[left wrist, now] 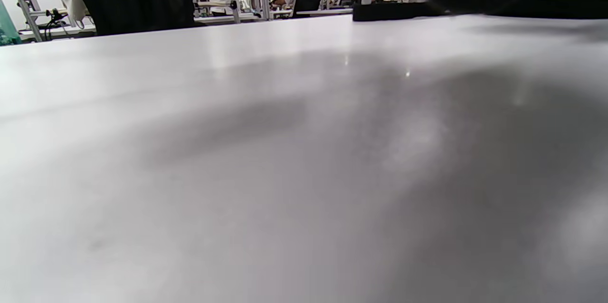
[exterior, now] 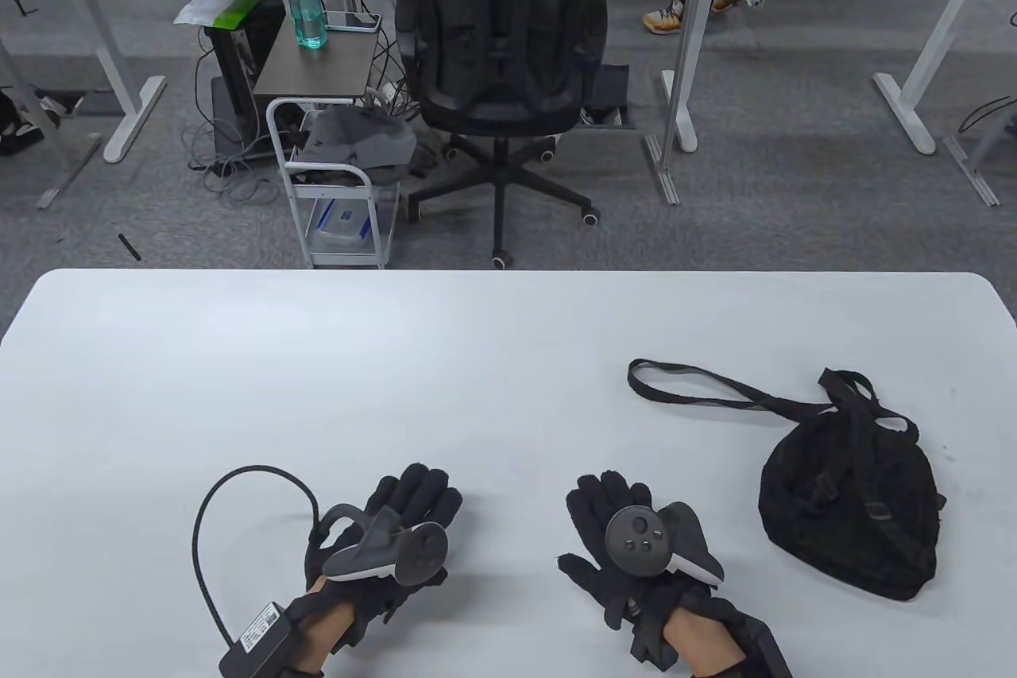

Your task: Pull shoulder strap to tighten

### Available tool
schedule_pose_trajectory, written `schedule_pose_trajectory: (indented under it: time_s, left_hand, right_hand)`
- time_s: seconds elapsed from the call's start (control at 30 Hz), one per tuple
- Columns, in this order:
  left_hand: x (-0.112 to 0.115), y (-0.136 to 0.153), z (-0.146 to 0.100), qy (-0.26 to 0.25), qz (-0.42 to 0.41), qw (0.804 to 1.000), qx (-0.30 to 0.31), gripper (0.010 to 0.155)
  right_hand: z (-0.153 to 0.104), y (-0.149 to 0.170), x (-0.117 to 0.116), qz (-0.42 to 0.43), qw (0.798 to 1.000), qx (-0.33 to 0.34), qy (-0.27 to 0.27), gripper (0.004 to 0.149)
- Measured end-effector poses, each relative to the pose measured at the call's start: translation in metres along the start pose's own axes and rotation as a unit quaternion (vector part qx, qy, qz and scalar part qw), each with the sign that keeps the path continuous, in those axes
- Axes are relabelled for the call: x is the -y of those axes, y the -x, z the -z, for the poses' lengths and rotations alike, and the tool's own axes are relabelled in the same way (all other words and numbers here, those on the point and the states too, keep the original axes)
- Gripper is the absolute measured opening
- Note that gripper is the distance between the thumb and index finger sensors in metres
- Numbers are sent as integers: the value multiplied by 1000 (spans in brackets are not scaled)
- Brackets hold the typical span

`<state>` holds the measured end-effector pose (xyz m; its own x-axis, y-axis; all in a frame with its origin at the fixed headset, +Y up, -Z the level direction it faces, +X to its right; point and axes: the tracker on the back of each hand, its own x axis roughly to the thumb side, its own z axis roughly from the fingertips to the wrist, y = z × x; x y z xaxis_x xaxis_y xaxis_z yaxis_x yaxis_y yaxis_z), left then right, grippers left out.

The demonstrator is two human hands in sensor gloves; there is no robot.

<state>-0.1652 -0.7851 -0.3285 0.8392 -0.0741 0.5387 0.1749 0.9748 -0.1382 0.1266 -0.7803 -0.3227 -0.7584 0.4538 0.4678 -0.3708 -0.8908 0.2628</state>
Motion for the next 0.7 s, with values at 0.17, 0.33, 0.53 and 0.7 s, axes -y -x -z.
schedule_pose_trajectory:
  time_s: [0.17, 0.33, 0.53, 0.7]
  left_hand:
    - [-2, 2, -1, -2, -5, 1000, -2, 92]
    - [-3, 4, -2, 3, -7, 1000, -6, 92]
    - [-4, 5, -1, 6, -6, 1000, -9, 91]
    - [-6, 3, -2, 0, -4, 1000, -4, 91]
  right_hand:
    - [0, 3, -1, 1, 1000, -7, -7, 81]
    - [-1, 5, 3, -30, 999, -15, 4, 81]
    - [-7, 24, 13, -25, 998, -51, 20, 81]
    - [-13, 47, 26, -15, 995, -96, 37, 82]
